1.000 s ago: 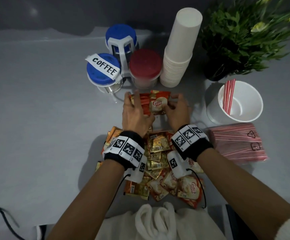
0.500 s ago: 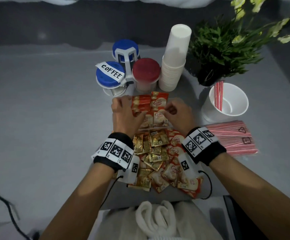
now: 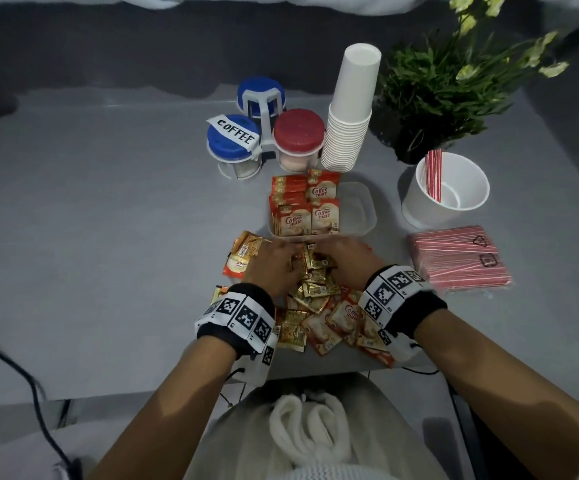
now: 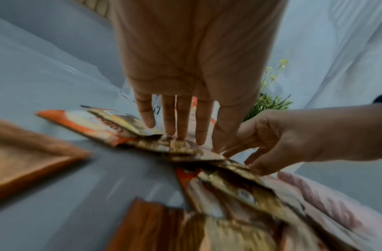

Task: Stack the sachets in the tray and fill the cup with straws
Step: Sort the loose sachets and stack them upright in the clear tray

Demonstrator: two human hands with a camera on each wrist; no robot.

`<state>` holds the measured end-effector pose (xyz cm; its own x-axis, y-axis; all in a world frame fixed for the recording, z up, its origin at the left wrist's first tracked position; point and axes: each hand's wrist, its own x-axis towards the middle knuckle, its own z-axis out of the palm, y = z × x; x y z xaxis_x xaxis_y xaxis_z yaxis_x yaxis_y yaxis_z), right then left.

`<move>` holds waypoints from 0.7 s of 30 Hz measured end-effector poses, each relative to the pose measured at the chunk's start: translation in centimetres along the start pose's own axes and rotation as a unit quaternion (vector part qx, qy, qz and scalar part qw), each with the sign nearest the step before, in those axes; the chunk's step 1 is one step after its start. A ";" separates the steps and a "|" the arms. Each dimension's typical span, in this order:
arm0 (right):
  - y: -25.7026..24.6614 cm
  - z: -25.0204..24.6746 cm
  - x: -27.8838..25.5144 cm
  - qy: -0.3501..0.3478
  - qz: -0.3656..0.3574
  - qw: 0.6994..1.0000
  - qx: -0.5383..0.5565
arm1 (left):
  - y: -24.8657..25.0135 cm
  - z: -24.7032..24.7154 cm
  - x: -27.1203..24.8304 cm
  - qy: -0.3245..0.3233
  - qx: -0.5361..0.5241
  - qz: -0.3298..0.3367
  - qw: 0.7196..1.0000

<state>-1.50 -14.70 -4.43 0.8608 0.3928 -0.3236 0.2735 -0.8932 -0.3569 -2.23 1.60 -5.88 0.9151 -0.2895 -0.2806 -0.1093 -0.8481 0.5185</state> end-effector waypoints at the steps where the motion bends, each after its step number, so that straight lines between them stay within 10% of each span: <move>1: 0.0 0.1 -0.1 -0.002 0.000 1.000 -0.011 | -0.1 0.3 -0.2 -0.018 0.012 -0.001 1.000; 9: 0.4 1.0 -0.1 0.082 0.018 0.996 0.040 | -0.2 0.2 -0.8 -0.048 0.025 0.004 0.999; 21: -1.7 -2.4 0.9 0.171 0.004 0.950 0.262 | 1.4 -2.6 -0.9 0.060 -0.381 -0.061 0.921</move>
<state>-0.16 -13.30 -2.04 0.9757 0.2117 -0.0562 0.0920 -0.6289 -0.7720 -2.25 1.87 -2.83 0.9436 -0.1225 -0.3075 0.2600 -0.3009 0.9175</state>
